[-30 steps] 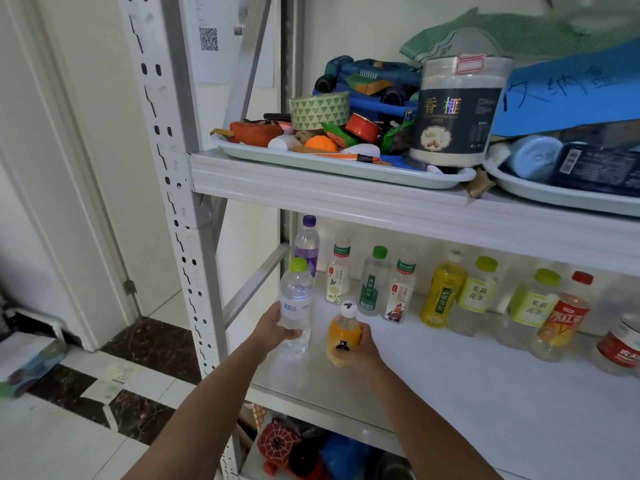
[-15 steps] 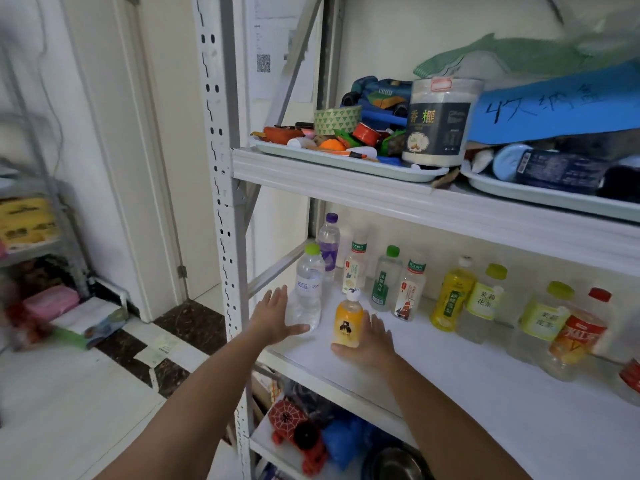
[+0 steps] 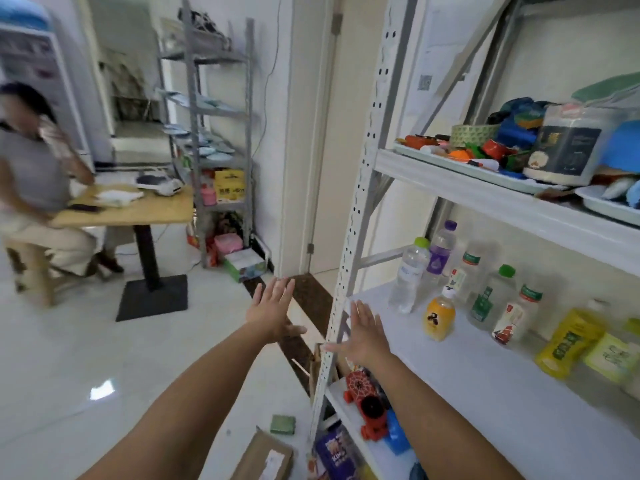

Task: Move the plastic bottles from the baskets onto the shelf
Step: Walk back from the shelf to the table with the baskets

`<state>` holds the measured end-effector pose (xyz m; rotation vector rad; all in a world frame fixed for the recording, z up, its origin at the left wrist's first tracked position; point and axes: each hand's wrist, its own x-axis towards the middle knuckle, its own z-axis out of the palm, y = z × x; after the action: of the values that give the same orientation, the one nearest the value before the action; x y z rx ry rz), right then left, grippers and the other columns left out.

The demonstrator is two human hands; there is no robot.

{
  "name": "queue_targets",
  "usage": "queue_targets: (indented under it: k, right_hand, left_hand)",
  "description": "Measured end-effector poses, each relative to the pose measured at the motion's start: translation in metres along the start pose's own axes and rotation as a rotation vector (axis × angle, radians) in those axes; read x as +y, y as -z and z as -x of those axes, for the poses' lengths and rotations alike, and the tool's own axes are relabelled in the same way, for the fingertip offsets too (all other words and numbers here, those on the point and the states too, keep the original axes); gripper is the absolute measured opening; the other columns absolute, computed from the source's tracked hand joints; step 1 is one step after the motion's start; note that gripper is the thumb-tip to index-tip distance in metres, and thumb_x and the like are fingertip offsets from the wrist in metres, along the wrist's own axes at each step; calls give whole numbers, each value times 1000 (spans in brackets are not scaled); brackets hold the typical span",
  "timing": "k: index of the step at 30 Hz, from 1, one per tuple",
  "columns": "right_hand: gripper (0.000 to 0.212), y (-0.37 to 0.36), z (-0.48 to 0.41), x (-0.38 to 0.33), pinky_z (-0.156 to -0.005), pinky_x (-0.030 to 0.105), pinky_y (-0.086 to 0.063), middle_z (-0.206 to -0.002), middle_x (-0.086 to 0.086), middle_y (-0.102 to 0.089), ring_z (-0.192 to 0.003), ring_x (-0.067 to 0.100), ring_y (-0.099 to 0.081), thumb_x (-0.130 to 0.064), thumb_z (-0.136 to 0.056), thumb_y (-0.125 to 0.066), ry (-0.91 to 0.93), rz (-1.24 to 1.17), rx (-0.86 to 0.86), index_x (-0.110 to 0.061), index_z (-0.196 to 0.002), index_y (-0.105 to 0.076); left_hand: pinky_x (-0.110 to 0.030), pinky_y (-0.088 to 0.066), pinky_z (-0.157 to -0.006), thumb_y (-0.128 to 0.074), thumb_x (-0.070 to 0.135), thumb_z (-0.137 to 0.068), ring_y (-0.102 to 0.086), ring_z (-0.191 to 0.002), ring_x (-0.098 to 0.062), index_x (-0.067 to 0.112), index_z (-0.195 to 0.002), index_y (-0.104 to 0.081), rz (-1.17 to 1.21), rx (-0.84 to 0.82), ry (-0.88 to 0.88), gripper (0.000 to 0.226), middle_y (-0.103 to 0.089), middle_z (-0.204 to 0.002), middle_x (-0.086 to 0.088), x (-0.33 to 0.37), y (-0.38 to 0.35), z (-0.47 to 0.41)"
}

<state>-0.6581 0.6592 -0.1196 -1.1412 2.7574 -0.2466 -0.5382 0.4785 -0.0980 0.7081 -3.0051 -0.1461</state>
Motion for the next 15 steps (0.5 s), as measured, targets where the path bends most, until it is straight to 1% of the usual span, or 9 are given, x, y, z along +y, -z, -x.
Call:
queue_targets:
  k: [6, 11, 15]
  right_hand:
    - [118, -12, -15, -137, -118, 41, 9, -162, 6, 14, -149, 20, 14, -77, -76, -52, 378, 58, 4, -13, -153, 11]
    - [119, -26, -11, -248, -119, 41, 6, -162, 6, 13, -149, 21, 13, -76, -76, -53, 591, 75, -36, -12, -153, 11]
    - [119, -39, -2, -336, -120, 43, 4, -162, 6, 11, -149, 22, 11, -76, -75, -54, 768, 71, -37, -14, -154, 10]
  left_hand:
    - [-45, 10, -119, -48, 70, -84, 19, -147, -24, 16, -153, 15, -45, 38, 303, 107, 18, -161, -3, -103, 19, 87]
    - [-44, 11, -117, -47, 70, -85, 22, -146, -23, 17, -152, 18, -54, 49, 528, 107, 21, -160, -3, -179, 31, 168]
    - [-45, 11, -118, -47, 70, -85, 22, -146, -24, 17, -151, 19, -69, 55, 697, 108, 21, -160, -4, -239, 42, 232]
